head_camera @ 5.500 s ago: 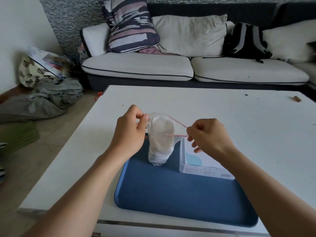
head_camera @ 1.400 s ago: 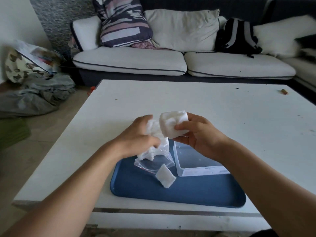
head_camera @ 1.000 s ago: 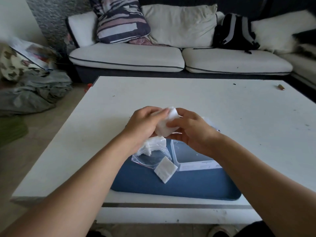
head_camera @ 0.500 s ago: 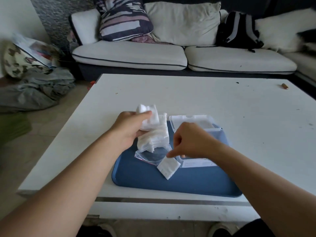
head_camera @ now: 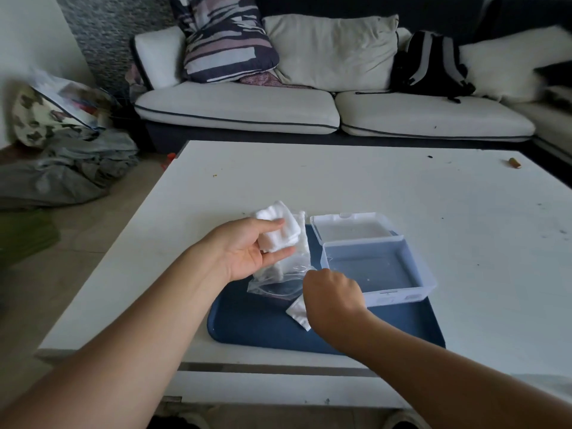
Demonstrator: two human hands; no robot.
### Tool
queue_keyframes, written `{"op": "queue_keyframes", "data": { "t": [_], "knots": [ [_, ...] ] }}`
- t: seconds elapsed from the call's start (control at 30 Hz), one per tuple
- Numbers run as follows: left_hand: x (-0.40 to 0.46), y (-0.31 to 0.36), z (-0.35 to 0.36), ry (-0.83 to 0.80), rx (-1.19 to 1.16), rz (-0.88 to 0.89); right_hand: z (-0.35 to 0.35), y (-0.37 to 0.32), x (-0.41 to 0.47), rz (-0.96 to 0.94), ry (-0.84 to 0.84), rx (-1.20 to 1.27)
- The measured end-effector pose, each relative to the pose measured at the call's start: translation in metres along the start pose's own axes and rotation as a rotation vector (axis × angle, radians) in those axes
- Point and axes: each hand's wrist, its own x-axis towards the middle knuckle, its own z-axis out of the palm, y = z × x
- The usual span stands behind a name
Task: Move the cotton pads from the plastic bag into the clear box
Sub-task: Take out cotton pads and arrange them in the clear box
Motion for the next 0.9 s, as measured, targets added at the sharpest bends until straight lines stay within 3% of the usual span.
{"op": "queue_keyframes", "data": {
  "t": [0.13,0.23,0.37,0.5,0.57,0.7,0.9],
  "knots": [
    [0.000,0.001,-0.003,-0.007,0.035,0.017,-0.007,0.003,-0.002,-0.039,-0.066,0.104],
    [0.004,0.000,-0.006,0.053,0.122,0.058,-0.038,0.014,0.001,-0.251,-0.078,0.214],
    [0.006,-0.002,-0.004,0.040,0.221,0.110,-0.073,0.045,0.003,-0.293,0.069,0.711],
    [0.005,-0.007,0.002,-0.053,0.348,0.156,-0.079,0.071,0.011,-0.352,0.052,1.248],
    [0.004,-0.008,0.006,-0.092,0.408,0.175,-0.082,0.076,0.014,-0.399,0.074,1.273],
    [0.002,-0.014,0.012,-0.134,0.508,0.198,-0.081,0.070,0.015,-0.440,0.126,1.084],
    [0.001,-0.017,0.018,-0.195,0.444,0.160,-0.075,0.068,0.019,-0.385,0.285,1.005]
  ]
}}
